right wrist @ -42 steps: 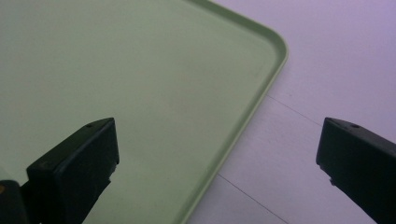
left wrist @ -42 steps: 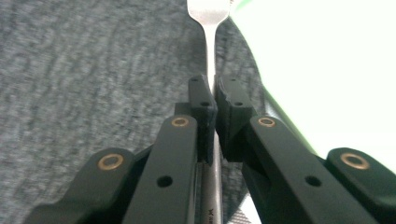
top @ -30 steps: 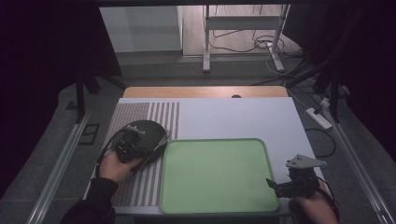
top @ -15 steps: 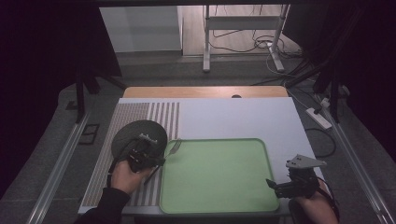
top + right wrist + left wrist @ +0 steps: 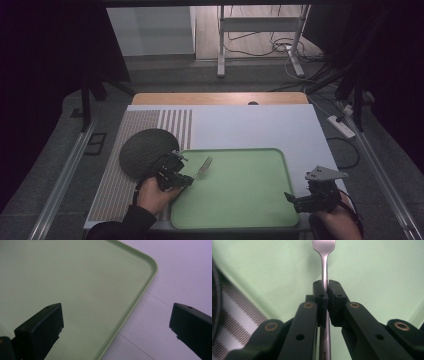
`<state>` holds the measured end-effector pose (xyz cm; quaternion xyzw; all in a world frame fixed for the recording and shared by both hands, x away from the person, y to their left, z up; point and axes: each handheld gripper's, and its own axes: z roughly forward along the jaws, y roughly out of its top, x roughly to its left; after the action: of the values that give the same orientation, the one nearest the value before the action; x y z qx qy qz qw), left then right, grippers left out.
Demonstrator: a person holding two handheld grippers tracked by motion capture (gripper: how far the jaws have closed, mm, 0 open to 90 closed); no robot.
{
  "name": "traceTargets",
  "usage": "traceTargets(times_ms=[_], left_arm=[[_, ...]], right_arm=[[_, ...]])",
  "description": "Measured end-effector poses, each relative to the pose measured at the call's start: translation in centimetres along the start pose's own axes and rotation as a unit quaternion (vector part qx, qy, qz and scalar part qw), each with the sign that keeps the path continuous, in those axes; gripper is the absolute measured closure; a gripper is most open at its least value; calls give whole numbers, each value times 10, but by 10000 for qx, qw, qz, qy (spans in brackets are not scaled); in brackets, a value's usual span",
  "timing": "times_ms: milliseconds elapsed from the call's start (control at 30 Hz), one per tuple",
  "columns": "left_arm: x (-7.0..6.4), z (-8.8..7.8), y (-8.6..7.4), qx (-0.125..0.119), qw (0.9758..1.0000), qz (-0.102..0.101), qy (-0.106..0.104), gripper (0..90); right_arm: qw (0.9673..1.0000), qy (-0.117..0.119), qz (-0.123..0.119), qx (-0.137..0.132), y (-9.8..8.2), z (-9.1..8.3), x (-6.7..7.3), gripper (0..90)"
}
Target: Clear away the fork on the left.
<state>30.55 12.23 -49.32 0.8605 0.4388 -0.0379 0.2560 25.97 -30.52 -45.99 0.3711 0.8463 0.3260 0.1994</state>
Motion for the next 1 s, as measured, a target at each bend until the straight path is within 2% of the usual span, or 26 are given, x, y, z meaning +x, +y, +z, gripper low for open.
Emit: traceTargets(times_ms=[133,333,400,467,533,600,667,733,800,933,1000], left_arm=[[-9,11,4,114,9999,94,-25,843],[-15,24,3,372,9990,220,108,834],[-15,24,3,299,9991,284,68,824],[-17,22,4,161,9992,355,48,752],[-20,18,6,-26,9988,478,33,745],[-22,18,8,-98,9984,560,-2,804],[-26,21,12,-82,9973,711,-136,876],[-30,30,15,24,9966,807,-170,883],[-32,38,18,144,9959,890,-112,883],[-28,38,18,162,9963,842,68,884],[-23,36,16,124,9973,720,75,883]], right_arm=[[10000,5,-14,9,0,0,0,0],[10000,14,-18,8,0,0,0,0],[10000,18,-19,9,0,0,0,0],[10000,17,-32,13,0,0,1,0],[10000,14,-47,19,0,0,1,0],[10000,15,-59,24,0,1,1,0],[10000,11,-70,46,0,1,1,0],[10000,17,-77,37,0,1,1,0],[10000,17,-86,38,0,1,1,0],[10000,20,-89,40,0,0,1,0],[10000,23,-82,42,0,0,1,0]])
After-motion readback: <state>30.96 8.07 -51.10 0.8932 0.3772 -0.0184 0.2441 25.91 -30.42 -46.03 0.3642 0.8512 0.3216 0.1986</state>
